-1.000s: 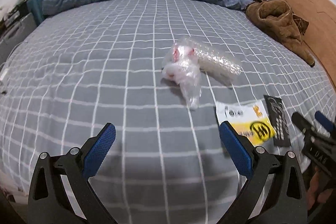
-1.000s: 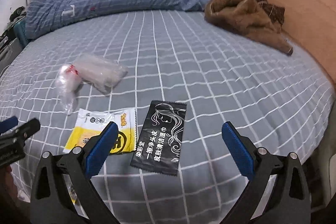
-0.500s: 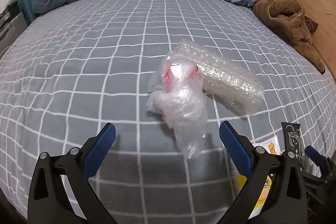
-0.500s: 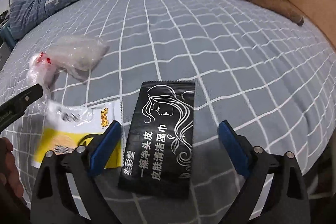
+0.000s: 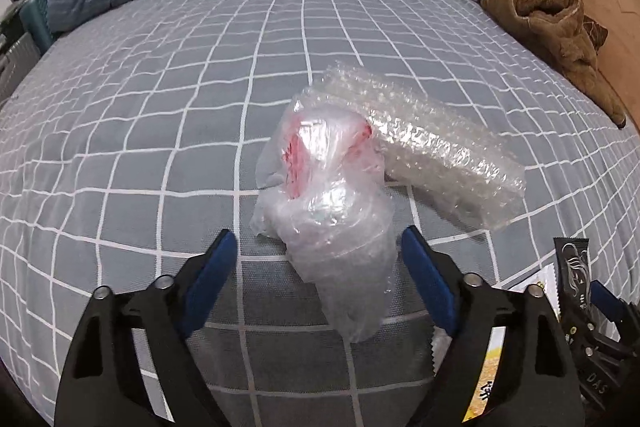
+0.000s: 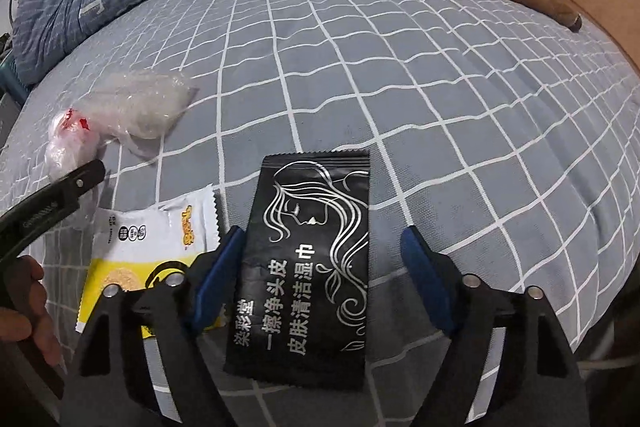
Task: Collect trash
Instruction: 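Grasp the clear plastic bag with the left tool while the right tool grasps the black wet-wipe packet, then lift the plastic bag and black packet up off the bed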
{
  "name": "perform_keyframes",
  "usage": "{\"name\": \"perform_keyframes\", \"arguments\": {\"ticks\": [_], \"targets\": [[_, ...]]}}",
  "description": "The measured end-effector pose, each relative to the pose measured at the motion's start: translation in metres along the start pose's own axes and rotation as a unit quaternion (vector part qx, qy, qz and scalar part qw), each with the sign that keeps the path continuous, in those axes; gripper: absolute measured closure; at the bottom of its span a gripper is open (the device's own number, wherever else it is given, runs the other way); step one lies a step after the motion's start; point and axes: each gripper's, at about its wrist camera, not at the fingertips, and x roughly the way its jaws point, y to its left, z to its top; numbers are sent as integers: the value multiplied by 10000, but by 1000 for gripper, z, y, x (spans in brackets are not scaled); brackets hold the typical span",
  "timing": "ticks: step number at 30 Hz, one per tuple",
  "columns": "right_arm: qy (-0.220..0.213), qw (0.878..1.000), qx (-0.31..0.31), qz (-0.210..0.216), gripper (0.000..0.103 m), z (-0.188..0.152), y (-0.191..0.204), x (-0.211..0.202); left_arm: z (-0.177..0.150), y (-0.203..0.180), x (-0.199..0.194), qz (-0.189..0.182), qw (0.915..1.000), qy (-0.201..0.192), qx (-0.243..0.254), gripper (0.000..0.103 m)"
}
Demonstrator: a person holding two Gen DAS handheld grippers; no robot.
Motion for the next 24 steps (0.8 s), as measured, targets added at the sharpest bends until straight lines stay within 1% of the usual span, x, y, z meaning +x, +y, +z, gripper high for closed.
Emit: {"name": "perform_keyframes", "arguments": {"ticks": [5,7,9,15,18,22,24], "targets": [[29,9999,-105,-3,44,-1,4,1,-3,-2,0,-61,10000,1,77,45],[44,10000,-85,19,47,0,3,1,-5,-4,-1,-85,9999,-20,123,53],[61,9999,-45,93,47,1,-1,1,-6,-4,-1,-87,9998,-35,160,57],[67,9998,-79,197,48,1,-5,1,-5,-1,-2,-125,9998,-65,123,66],[60,9997,-109,191,48,1,-5,0,-5,-1,-3,-132,9998,-89,150,73],[44,9997,-121,187,52,1,-5,0,-5,3,-7,-290,9994,-173,71,74],[32,9997,-117,199,52,1,-6,-1,-6,5,-10,-304,9992,-243,47,74]]}}
